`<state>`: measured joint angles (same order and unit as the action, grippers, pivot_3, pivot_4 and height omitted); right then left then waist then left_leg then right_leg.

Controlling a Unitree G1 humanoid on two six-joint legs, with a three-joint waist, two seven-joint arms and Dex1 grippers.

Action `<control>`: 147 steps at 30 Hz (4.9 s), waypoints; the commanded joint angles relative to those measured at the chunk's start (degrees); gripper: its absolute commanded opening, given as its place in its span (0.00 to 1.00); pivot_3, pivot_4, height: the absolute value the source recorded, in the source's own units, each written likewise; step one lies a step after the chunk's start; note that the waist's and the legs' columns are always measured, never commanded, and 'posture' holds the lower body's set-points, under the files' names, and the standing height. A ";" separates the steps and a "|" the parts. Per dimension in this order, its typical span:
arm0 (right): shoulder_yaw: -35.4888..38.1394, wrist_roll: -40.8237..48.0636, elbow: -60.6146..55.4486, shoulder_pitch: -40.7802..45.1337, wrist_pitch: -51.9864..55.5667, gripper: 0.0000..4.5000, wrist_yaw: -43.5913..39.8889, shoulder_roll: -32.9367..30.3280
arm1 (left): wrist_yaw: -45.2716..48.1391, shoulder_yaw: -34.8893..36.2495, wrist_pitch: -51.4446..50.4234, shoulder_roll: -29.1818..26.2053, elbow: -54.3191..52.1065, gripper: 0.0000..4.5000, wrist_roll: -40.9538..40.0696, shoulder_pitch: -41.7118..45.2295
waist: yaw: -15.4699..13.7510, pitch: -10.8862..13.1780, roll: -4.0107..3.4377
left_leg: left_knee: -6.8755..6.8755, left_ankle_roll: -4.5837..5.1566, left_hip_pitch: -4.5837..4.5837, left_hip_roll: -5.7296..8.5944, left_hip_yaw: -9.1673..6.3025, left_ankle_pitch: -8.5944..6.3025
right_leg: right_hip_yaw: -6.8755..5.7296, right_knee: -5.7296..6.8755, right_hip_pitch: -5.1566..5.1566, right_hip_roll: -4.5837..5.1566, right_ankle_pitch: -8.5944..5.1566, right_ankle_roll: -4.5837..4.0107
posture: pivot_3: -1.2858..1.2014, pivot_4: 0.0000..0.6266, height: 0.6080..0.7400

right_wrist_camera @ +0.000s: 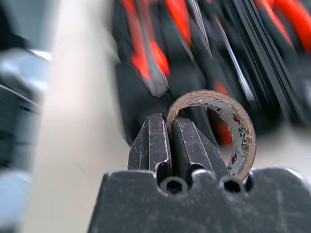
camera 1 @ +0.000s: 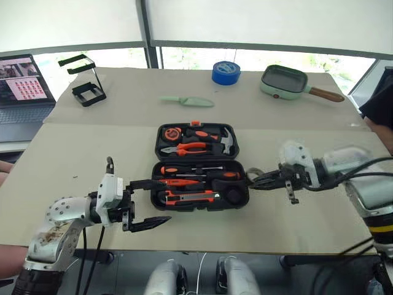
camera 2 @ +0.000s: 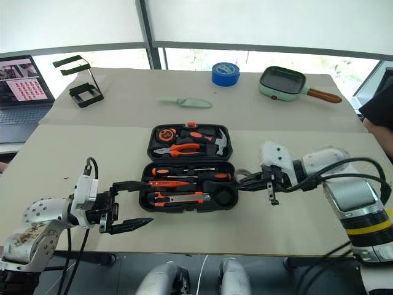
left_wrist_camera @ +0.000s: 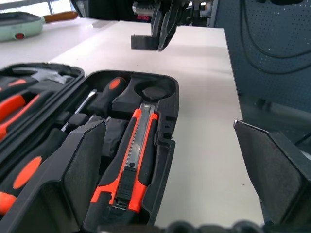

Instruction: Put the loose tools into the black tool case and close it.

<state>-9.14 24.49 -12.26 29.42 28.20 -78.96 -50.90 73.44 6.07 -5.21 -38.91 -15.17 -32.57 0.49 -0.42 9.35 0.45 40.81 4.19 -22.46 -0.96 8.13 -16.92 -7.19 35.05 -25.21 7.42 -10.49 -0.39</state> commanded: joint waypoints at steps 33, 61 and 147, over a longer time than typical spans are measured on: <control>9.52 -2.60 19.58 2.92 -16.90 0.73 1.05 3.86 | -21.17 12.81 -6.53 -1.31 7.50 0.85 3.06 -1.61 | -0.31 0.02 0.04 | 0.12 0.05 -0.23 0.11 -0.03 -0.05 | -0.18 -0.04 -0.09 0.02 0.05 0.15 | 0.52 0.24 1.00; 1.88 -17.14 34.43 2.57 -33.98 0.00 12.47 20.74 | -23.08 -5.62 -7.41 8.65 28.60 0.00 17.13 20.82 | 1.22 0.06 0.11 | -0.17 -0.08 0.19 0.01 0.37 0.40 | 0.09 0.16 0.01 -0.33 0.14 -0.03 | 0.52 0.24 1.00; 5.97 -34.43 24.33 -16.92 -68.77 0.00 42.54 13.20 | -15.11 11.30 20.78 11.66 20.58 0.06 13.13 3.50 | 1.61 0.04 0.43 | -0.97 -0.39 0.03 0.15 0.88 0.95 | 0.35 0.15 -0.74 -0.60 0.03 0.05 | 0.52 0.24 1.00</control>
<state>-3.82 -4.70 7.57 14.84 -31.28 -39.29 -35.63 57.78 15.35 6.32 -26.05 3.94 -21.99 6.46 1.19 9.39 0.89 39.83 3.76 -22.31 -0.84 9.03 -15.96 -6.84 35.17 -25.83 6.79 -10.55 -0.26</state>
